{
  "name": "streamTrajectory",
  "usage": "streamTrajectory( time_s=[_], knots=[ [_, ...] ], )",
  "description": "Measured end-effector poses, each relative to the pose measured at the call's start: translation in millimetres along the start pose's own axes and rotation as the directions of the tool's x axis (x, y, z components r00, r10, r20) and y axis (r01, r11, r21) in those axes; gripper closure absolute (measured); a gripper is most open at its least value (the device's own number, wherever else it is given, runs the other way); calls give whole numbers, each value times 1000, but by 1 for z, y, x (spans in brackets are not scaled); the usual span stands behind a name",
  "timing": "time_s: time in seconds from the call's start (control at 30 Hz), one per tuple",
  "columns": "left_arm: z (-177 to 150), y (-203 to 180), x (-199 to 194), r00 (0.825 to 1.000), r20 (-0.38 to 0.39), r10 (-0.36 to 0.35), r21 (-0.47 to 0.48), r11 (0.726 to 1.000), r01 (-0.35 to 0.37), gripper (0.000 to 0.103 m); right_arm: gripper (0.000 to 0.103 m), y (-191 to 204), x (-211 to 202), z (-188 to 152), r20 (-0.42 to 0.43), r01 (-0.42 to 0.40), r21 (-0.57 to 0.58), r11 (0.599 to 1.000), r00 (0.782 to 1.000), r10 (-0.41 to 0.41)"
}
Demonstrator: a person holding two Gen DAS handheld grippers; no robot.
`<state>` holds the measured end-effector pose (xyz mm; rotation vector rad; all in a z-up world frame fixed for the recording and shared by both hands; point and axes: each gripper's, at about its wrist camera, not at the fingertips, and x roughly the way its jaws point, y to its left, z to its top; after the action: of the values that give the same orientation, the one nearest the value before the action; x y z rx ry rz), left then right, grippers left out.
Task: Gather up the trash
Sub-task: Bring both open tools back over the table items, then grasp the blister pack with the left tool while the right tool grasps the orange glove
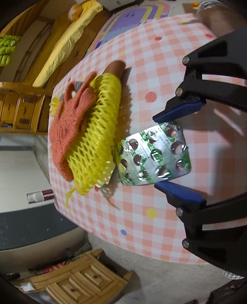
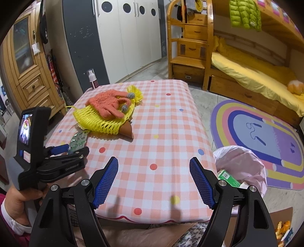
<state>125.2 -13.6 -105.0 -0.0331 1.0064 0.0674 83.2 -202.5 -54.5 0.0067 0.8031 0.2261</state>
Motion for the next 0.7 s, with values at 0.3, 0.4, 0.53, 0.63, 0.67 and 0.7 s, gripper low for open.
streamTrajectory(
  time_s=[0.3, 0.4, 0.53, 0.63, 0.67, 0.7],
  knots=[
    [-10, 34, -57, 987, 118, -106, -23, 994, 110, 46, 26, 16, 2, 4, -9, -41, -34, 999, 999, 40],
    [-6, 41, -73, 985, 154, -76, -20, 997, 80, 46, 27, 27, 4, 11, -8, -57, -67, 996, 998, 57],
    [4, 51, -77, 983, 174, -62, -32, 997, 69, 46, 32, 44, 10, 28, 10, -76, -119, 990, 997, 77],
    [9, 62, -72, 983, 172, -57, -46, 997, 66, 46, 41, 57, 22, 46, 20, -93, -157, 983, 995, 98],
    [11, 67, -70, 984, 168, -58, -52, 996, 67, 46, 43, 59, 26, 50, 18, -99, -165, 981, 994, 103],
    [14, 71, -67, 985, 162, -59, -61, 996, 70, 46, 49, 64, 34, 57, 13, -108, -177, 978, 994, 112]
  ],
)
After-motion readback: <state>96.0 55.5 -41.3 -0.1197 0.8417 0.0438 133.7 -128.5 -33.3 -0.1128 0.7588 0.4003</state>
